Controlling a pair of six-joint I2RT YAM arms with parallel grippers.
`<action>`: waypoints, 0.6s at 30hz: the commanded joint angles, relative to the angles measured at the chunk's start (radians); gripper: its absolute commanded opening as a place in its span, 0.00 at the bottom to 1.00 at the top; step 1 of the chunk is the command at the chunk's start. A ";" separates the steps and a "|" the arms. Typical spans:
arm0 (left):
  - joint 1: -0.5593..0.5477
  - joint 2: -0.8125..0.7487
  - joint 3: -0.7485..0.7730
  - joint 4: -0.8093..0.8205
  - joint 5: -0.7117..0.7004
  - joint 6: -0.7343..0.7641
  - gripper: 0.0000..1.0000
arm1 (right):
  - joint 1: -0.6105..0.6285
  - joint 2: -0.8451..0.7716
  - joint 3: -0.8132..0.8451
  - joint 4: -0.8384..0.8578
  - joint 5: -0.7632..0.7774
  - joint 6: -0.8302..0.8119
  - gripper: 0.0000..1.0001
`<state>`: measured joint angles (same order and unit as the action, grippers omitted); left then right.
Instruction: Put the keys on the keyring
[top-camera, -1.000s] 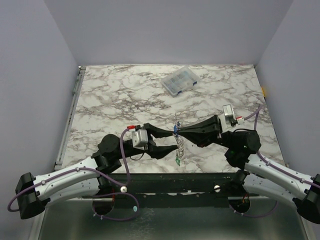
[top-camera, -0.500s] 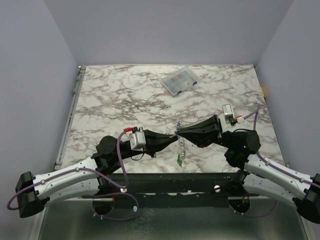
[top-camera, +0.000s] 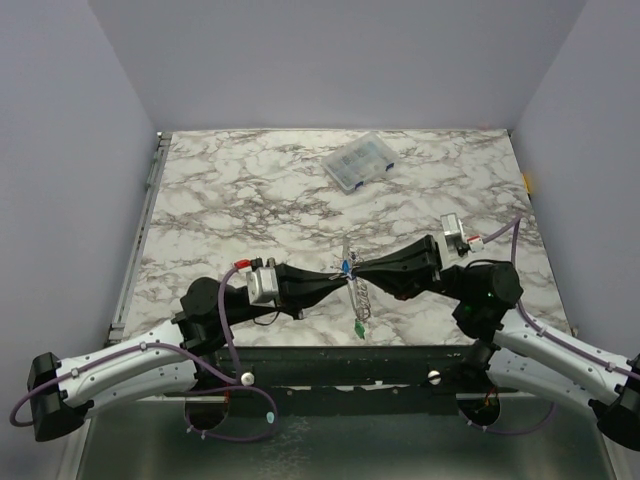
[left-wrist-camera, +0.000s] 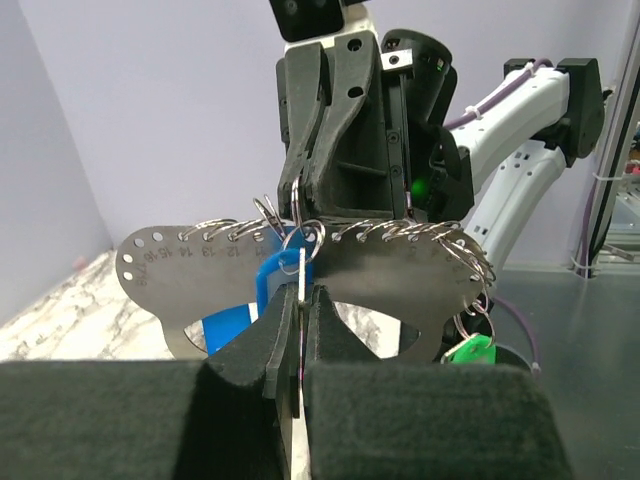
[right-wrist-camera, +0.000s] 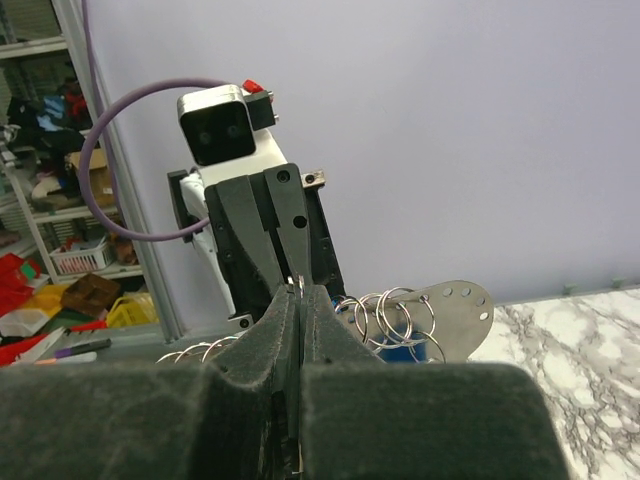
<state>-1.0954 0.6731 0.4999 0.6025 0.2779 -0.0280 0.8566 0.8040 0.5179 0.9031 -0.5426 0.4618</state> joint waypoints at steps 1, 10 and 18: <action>-0.003 -0.019 -0.002 -0.077 0.009 -0.038 0.00 | -0.004 -0.045 0.010 -0.051 0.077 -0.062 0.01; -0.003 0.051 0.142 -0.378 -0.009 -0.047 0.00 | -0.004 -0.054 0.044 -0.291 0.178 -0.098 0.10; -0.003 0.130 0.325 -0.729 -0.126 0.004 0.00 | -0.004 -0.108 0.106 -0.615 0.268 -0.134 0.55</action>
<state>-1.0950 0.7719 0.7422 0.0818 0.2264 -0.0490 0.8551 0.7452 0.5854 0.4763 -0.3706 0.3599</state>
